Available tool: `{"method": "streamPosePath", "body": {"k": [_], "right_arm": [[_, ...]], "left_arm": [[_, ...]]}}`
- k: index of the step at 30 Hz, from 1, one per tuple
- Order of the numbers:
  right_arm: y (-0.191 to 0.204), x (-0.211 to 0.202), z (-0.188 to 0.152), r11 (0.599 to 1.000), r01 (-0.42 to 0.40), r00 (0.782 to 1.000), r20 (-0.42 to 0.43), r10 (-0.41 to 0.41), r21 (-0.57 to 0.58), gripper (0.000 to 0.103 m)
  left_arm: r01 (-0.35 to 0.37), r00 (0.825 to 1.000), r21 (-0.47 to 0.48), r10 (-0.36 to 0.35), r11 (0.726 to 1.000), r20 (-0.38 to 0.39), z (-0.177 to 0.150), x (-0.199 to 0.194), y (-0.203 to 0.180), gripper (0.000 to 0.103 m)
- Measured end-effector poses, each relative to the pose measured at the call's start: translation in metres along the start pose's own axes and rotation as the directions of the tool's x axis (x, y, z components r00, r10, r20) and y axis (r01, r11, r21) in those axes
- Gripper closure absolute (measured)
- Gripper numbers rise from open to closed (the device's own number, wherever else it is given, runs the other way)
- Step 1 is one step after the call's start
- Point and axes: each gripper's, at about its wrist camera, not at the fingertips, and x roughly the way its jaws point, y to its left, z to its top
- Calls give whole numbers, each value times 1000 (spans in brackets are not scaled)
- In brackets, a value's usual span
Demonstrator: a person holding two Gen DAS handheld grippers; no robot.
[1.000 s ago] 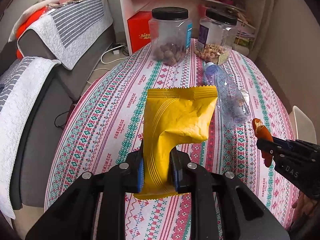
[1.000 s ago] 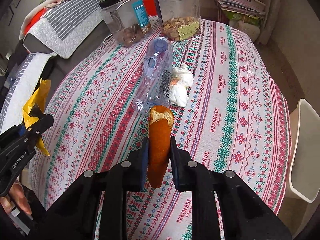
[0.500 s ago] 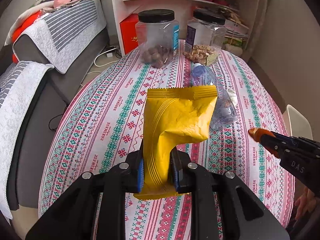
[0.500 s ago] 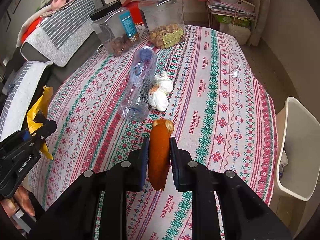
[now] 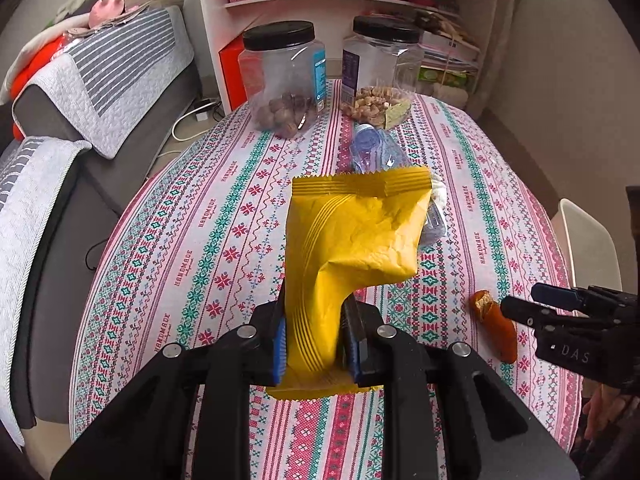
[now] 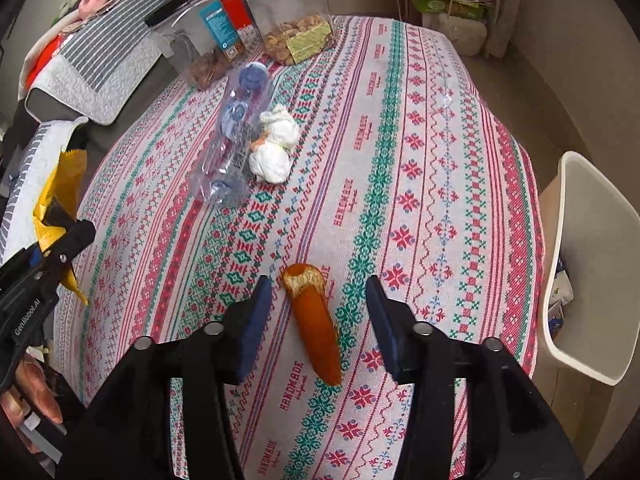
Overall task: Collect trash
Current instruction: 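Lift the yellow packet and orange wrapper and carry both toward the white bin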
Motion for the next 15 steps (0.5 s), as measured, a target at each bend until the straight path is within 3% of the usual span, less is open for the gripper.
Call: {"method": "streamPosePath", "body": {"k": [3, 7, 9, 11, 15], "right_arm": [[8, 20, -9, 999, 16, 997, -71, -19, -40, 41], [18, 32, -18, 992, 85, 995, -52, -90, -96, 42], [25, 32, -20, 982, 137, 990, -15, -140, -134, 62], [28, 31, -20, 983, 121, 992, -3, -122, -139, 83], [31, 25, -16, 988, 94, 996, 16, -92, -125, 85]], "left_arm": [[1, 1000, -15, -1, 1000, -16, -1, 4, 7, 79], [6, 1000, -26, -7, 1000, -24, -2, 4, 11, 79], [3, 1000, -24, -4, 1000, -20, -3, 3, 13, 78], [0, 1000, -25, -1, 1000, -21, -4, 2, 14, 78], [-4, 1000, -32, 3, 999, -23, -5, 2, 17, 78]]}}
